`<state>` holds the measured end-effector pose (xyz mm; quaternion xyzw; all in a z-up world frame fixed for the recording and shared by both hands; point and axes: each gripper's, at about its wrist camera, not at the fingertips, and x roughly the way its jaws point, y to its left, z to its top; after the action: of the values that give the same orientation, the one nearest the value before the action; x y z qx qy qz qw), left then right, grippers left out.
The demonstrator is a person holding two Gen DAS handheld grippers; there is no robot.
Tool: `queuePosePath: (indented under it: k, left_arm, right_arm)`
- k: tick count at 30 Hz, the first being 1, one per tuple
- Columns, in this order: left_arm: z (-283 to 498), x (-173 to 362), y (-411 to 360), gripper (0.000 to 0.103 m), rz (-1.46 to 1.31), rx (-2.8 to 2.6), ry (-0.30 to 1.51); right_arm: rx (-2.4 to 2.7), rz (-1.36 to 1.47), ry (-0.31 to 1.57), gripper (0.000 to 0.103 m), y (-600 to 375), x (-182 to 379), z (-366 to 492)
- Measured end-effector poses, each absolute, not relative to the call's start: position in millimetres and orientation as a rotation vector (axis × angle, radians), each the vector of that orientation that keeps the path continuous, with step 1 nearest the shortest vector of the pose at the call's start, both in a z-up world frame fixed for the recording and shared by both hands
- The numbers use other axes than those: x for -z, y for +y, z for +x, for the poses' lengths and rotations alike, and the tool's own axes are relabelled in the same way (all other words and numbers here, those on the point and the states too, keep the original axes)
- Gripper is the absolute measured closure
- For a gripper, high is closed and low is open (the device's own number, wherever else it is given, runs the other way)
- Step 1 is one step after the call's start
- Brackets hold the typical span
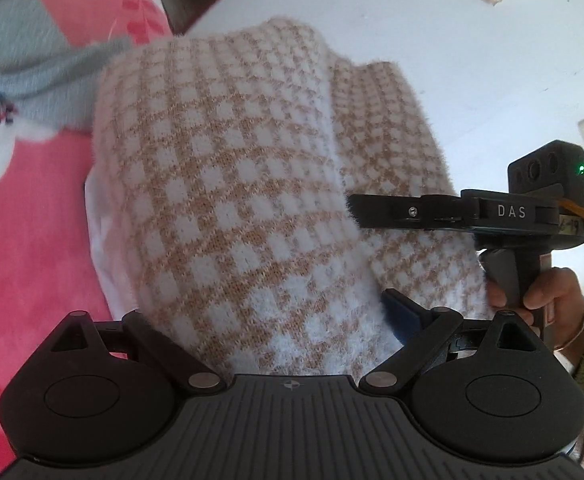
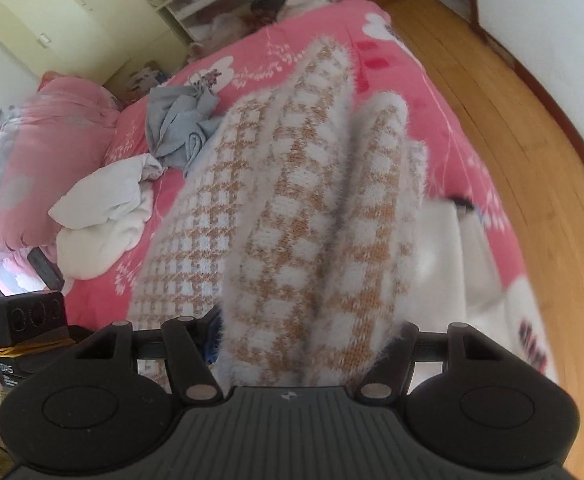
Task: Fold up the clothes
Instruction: 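Close both grippers on the cardigan bundle and lift it off the bedspread, then carry the lifted cardigan bundle with both grippers toward the clothes stacks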
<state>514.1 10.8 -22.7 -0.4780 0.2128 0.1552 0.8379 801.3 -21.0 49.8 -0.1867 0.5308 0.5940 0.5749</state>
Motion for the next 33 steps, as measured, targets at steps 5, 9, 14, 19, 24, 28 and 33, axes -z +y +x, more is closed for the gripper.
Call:
queuePosePath:
  k: [5,9,14,19,24,28,33]
  left_arm:
    - [535.6,47.0,-7.5,0.010,-0.924,-0.391,0.504]
    - [540.2,45.7,-14.0,0.010,-0.891,-0.415,0.517]
    - [549.4,42.6,-4.2,0.010,-0.942,-0.423,0.515]
    - [559.7,45.2,-25.3,0.007,-0.901,-0.441,0.536]
    - [560.8,34.7,-19.7,0.006,-0.919,-0.427,0.558]
    - [563.3,28.2,-12.0,0.007,-0.979,-0.408,0.600]
    - [569.5,39.7,8.8,0.007,-1.075,-0.356,0.661]
  right_arm:
    - [-1.462,-0.547,1.214,0.030,5.4,-2.9,837.0]
    - [-1.458,-0.576,1.227,0.028,10.6,11.4,841.1]
    - [-1.512,-0.596,1.138,0.029,20.7,-1.0,842.4]
    - [-1.462,-0.648,1.145,0.012,33.4,22.0,853.5]
    - [-1.364,-0.680,1.089,0.000,28.0,7.6,856.0]
    - [-1.197,-0.597,1.024,0.000,-15.1,-26.5,870.6]
    - [-0.907,-0.161,0.887,0.000,-130.9,-70.5,836.7]
